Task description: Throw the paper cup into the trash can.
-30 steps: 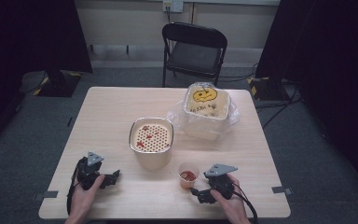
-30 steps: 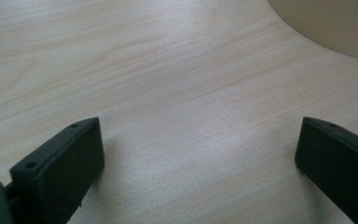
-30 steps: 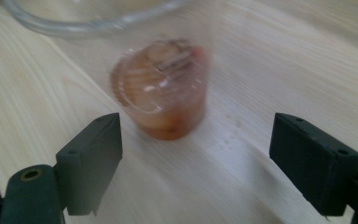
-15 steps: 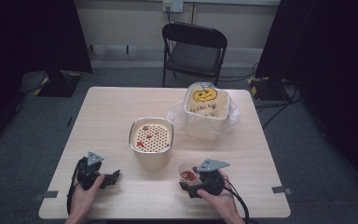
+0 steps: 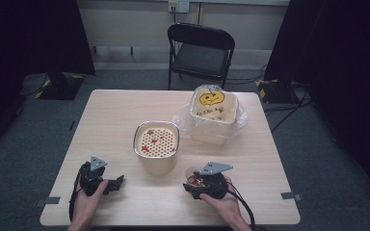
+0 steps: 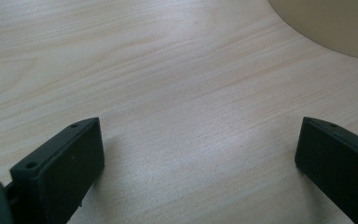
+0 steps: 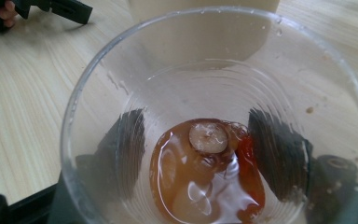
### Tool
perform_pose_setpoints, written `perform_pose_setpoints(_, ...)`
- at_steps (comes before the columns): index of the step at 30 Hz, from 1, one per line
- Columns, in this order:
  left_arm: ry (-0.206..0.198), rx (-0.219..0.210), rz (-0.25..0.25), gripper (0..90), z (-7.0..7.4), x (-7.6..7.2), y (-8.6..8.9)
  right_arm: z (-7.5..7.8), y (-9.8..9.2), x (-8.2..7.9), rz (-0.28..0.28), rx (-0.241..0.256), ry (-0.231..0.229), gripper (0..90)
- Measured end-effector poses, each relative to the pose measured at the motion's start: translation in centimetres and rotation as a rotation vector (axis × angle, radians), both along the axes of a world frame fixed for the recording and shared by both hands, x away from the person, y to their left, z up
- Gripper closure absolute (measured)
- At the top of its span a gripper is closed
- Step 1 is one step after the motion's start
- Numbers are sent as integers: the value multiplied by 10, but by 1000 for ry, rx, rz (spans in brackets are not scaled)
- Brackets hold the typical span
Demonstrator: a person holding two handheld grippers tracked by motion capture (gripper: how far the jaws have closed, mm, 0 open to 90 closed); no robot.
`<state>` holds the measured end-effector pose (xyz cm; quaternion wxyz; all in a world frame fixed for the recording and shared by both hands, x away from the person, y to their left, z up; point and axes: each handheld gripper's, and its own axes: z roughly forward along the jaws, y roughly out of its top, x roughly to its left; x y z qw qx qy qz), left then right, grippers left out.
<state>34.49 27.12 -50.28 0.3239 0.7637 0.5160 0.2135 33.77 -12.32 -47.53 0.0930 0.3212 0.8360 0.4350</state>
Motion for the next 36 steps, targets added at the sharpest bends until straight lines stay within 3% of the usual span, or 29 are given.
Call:
perform_pose_setpoints(12,-2,2,5,3,0,0,-1,13,-12,5,-29,-2,-22,388)
perform_pose_setpoints(29,-2,2,5,3,0,0,-1,47,-14,26,-83,34,-67,400)
perform_pose_setpoints(36,-2,2,5,3,0,0,-1,59,-13,33,-104,21,-83,402)
